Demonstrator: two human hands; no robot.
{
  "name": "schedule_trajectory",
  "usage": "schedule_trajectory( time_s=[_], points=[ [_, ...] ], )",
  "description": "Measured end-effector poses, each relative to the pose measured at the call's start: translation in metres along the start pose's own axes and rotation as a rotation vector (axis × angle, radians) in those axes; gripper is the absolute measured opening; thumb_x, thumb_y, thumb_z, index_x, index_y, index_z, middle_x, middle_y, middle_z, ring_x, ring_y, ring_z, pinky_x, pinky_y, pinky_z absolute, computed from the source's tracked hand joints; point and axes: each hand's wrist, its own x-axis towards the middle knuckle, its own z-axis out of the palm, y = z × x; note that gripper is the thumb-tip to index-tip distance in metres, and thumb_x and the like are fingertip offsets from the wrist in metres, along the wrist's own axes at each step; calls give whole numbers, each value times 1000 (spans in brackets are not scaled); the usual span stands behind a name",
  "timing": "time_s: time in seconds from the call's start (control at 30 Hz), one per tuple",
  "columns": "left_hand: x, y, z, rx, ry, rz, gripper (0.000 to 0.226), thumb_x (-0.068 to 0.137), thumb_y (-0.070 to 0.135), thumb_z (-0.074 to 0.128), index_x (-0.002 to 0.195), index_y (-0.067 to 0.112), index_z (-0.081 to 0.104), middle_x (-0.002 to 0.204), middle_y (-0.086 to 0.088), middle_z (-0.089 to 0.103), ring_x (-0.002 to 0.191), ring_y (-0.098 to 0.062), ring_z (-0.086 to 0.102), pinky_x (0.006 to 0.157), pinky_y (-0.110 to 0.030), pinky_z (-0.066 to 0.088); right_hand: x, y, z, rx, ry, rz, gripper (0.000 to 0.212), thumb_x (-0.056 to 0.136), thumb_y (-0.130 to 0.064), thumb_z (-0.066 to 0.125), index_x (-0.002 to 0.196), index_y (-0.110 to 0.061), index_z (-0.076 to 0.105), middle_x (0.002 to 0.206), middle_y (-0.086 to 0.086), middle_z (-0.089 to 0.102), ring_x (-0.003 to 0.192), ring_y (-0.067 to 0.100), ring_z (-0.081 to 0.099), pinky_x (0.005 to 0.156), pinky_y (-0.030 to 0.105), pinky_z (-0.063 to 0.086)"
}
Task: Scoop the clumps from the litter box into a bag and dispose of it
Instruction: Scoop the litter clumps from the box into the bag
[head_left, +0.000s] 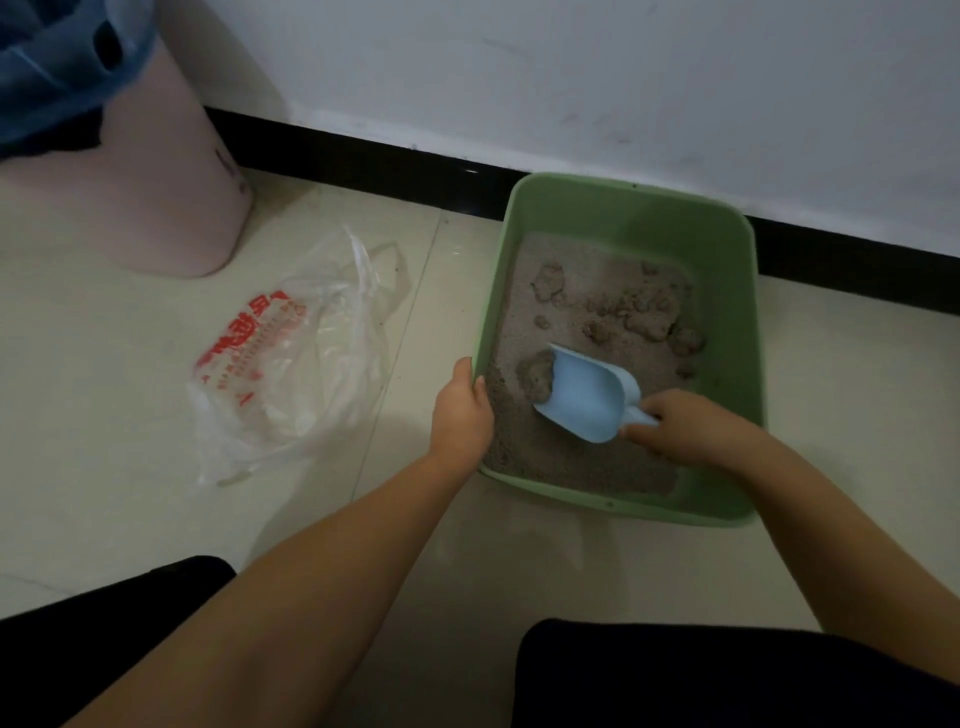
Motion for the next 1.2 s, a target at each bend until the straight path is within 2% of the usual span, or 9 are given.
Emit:
schedule_trajectory(
  time_s=[0.13, 0.23, 0.3, 0.4, 0.53, 0.7, 0.9, 1.0, 1.2],
  points=[
    [-2, -10, -7, -15, -2, 22, 26, 99, 11, 38, 121, -2, 48, 104, -23, 61, 93, -37, 59, 65, -29, 33, 6, -5, 5, -81, 121, -36, 35, 96, -42, 44, 79, -14, 55, 79, 7, 57, 72, 21, 53, 64, 29, 39],
    [-2, -16, -11, -5, -39, 36, 28, 100, 13, 38, 123, 1, 47, 106, -22, 61, 94, -36, 59, 68, -30, 37, 5, -7, 4, -216, 263, -42, 37, 96, -46, 41, 92, -15, 60, 79, 3, 54, 72, 20, 51, 62, 30, 39],
    [-2, -18, -11, -9, -55, 33, 29, 100, 15, 37, 125, 2, 45, 106, -22, 62, 95, -36, 59, 70, -31, 39, 11, -9, 2, -200, 241, -52, 35, 96, -45, 42, 86, -16, 57, 79, 3, 53, 70, 18, 50, 60, 29, 37],
    [-2, -18, -10, -13, -61, 22, 30, 100, 16, 36, 127, 3, 43, 104, -22, 62, 94, -35, 59, 70, -32, 40, 26, -11, 3, -96, 182, -91, 37, 95, -42, 45, 68, -19, 48, 75, 7, 56, 62, 16, 49, 56, 29, 36],
    [-3, -19, -9, -28, -75, 31, 29, 101, 17, 35, 126, 4, 43, 95, -20, 61, 86, -34, 59, 64, -29, 34, 34, -18, 16, 56, 175, -183, 34, 96, -37, 48, 77, -10, 57, 74, 8, 59, 66, 20, 52, 61, 30, 38],
    [-3, -18, -9, -38, -74, 39, 27, 101, 20, 34, 122, 6, 45, 82, -5, 52, 75, -25, 53, 62, -28, 31, 33, -15, 31, 249, 172, -220, 36, 96, -33, 48, 74, -7, 57, 64, 5, 52, 54, 13, 47, 55, 25, 37],
    [-6, -16, -9, -87, -30, 28, 26, 102, 28, 31, 99, 9, 49, 64, 7, 40, 66, -20, 44, 59, -29, 25, 15, 4, 45, 968, 101, -137, 38, 97, -34, 44, 68, -11, 53, 52, 3, 39, 39, 9, 31, 39, 19, 26],
    [-5, -16, -10, -87, -13, 33, 27, 103, 24, 29, 98, 6, 49, 64, 9, 39, 67, -21, 43, 56, -28, 19, 15, 7, 51, 929, 139, -154, 43, 95, -42, 44, 62, -14, 50, 49, 1, 39, 41, 13, 31, 42, 22, 28],
    [-4, -16, -9, -74, -27, 22, 23, 103, 23, 29, 88, 12, 43, 63, 5, 38, 65, -23, 43, 58, -30, 25, 21, 4, 53, 809, 129, -163, 45, 95, -42, 43, 64, -11, 50, 50, 4, 39, 41, 12, 30, 41, 20, 29]
  ],
)
